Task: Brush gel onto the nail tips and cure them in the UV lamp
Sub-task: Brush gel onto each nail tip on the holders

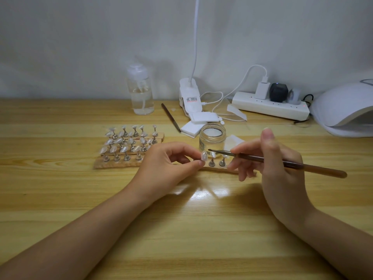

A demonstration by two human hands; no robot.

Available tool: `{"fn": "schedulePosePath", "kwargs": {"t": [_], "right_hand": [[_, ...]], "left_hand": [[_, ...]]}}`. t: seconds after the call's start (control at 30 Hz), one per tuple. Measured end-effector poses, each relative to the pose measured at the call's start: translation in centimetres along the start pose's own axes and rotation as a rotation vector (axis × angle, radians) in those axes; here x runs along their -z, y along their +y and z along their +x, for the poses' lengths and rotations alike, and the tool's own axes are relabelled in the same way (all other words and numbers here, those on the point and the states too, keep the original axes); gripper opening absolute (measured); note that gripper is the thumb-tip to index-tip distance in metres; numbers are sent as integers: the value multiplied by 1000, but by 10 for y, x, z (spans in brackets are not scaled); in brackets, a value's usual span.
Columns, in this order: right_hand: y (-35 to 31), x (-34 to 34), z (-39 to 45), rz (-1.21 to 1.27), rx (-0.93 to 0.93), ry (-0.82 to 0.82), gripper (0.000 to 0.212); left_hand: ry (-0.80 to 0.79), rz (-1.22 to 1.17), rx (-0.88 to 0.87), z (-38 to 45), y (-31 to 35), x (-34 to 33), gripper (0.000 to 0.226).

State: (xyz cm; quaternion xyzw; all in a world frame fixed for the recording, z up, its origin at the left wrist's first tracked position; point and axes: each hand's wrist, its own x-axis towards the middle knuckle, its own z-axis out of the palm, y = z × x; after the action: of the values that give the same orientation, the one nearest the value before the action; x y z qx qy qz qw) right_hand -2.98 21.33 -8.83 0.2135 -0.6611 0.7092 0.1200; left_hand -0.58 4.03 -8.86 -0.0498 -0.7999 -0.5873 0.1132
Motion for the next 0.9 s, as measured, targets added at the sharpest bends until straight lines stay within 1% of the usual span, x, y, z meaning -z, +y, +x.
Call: {"fn": "schedulePosePath", "kwargs": {"t": [0.13, 0.27, 0.4, 0.5, 0.63, 0.77, 0.9], "right_hand": [[-1, -2, -1, -25, 5, -39, 45], [-2, -1, -3, -24, 18, -86, 45], [-2, 1, -5, -6, 30, -69, 52], [-2, 0, -2, -1, 33, -29, 47], [-1, -3, 0, -16, 1, -52, 43], [-2, -3, -2, 5, -6, -87, 46], [-3, 0, -4, 25, 7, -72, 51]], "left_hand": [[24, 13, 18, 1, -1, -1, 14], [50, 4, 41, 2, -3, 0, 15], [56, 9, 44, 2, -3, 0, 20], [47, 16, 34, 3, -2, 0, 21], [40, 42, 11, 2, -2, 0, 19], [44, 37, 11, 2, -2, -1, 24], [52, 37, 2, 2, -1, -1, 24]]}}
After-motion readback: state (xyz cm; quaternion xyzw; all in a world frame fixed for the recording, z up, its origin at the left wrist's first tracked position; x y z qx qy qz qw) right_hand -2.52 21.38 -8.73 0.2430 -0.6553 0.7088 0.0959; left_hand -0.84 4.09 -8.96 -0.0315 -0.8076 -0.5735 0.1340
